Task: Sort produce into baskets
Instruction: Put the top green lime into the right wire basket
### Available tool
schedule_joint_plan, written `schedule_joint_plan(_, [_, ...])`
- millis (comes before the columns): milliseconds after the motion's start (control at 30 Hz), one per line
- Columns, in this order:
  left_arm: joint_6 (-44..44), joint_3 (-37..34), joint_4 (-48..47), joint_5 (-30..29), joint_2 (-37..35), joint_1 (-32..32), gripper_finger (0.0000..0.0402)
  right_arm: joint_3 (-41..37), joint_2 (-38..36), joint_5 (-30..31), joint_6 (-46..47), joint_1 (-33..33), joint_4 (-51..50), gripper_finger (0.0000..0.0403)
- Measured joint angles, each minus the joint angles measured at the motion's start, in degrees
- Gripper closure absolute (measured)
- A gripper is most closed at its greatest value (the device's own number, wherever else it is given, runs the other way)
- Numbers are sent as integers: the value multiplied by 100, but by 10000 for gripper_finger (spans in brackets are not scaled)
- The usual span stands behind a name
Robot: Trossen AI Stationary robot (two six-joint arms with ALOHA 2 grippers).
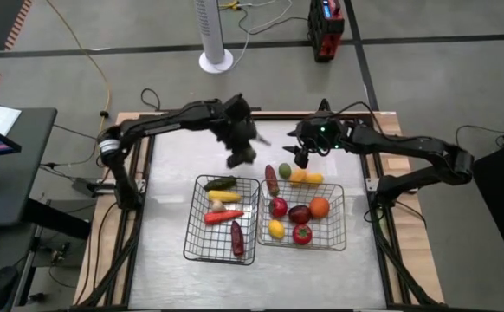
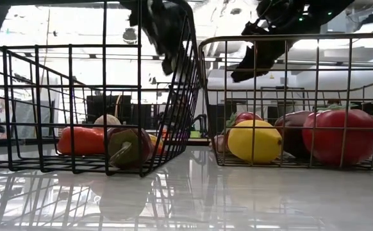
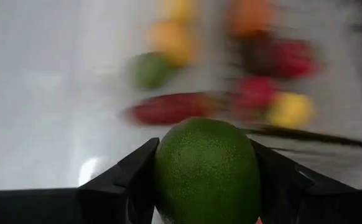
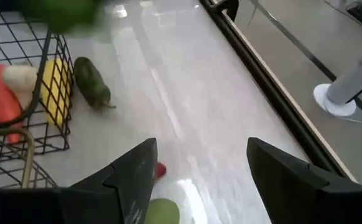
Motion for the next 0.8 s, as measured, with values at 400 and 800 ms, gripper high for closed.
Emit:
schedule_joint_plan(400, [814, -6, -602, -142, -441, -1883, 206, -436, -663, 17, 99, -340, 54, 127])
schedule_joint_plan(800, [469, -165, 1348, -1026, -158, -2328, 205, -455, -759, 17, 175, -404, 46, 127])
